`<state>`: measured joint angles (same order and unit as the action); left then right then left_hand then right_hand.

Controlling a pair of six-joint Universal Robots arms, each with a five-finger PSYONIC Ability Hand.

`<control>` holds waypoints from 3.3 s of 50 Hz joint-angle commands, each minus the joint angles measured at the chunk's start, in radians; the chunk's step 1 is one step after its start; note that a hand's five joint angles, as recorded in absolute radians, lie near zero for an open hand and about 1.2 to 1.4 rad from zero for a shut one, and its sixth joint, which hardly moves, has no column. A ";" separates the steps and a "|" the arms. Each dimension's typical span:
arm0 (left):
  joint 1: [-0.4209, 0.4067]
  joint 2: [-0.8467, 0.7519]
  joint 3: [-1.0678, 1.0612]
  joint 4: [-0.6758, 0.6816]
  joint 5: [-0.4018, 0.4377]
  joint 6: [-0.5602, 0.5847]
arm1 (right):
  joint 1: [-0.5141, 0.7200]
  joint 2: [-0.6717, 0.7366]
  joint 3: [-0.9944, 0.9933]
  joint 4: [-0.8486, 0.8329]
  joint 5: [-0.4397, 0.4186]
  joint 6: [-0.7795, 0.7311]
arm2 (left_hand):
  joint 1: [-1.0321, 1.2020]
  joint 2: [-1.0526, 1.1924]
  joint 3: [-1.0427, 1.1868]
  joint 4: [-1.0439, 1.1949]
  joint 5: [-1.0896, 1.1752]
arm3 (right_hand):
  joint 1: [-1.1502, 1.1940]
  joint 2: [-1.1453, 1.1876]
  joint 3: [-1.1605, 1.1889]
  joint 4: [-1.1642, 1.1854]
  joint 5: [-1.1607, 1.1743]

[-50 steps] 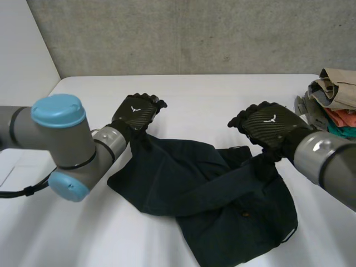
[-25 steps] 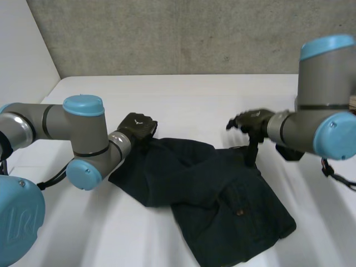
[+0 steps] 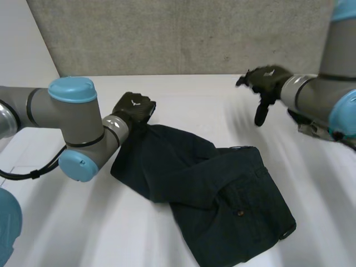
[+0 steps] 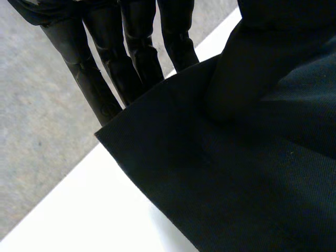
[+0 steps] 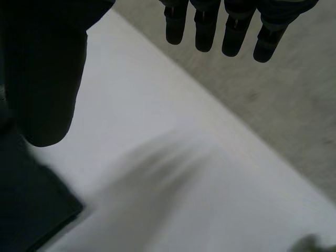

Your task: Fold the laundry.

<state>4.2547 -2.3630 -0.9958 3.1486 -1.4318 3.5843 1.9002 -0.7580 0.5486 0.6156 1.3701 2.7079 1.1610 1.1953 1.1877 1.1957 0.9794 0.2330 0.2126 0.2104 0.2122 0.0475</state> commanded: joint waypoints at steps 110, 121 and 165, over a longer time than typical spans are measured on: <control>0.142 0.762 -0.955 0.482 0.172 -0.263 | 0.122 -0.354 0.292 0.044 0.040 -0.252 | 0.235 0.201 0.209 0.201 0.242 | 1.163 1.184 1.186 1.184 1.174; 0.088 0.363 -0.530 0.579 0.137 -0.193 | 0.125 -0.092 0.117 -0.032 0.049 -0.241 | 0.235 0.201 0.209 0.201 0.242 | 1.163 1.184 1.186 1.184 1.174; -0.018 0.604 -0.945 0.654 0.122 -0.223 | 0.094 -0.006 0.283 -0.271 0.159 -0.337 | 0.235 0.201 0.209 0.201 0.242 | -0.053 -0.032 -0.030 -0.032 -0.042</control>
<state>4.2367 -1.6622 -1.9682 3.8097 -1.3149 3.3533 1.9911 -0.8446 0.8813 0.6227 1.3983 2.2809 1.1610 1.2007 1.1944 1.2008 0.9863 1.0870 1.0963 1.0983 1.0988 0.9309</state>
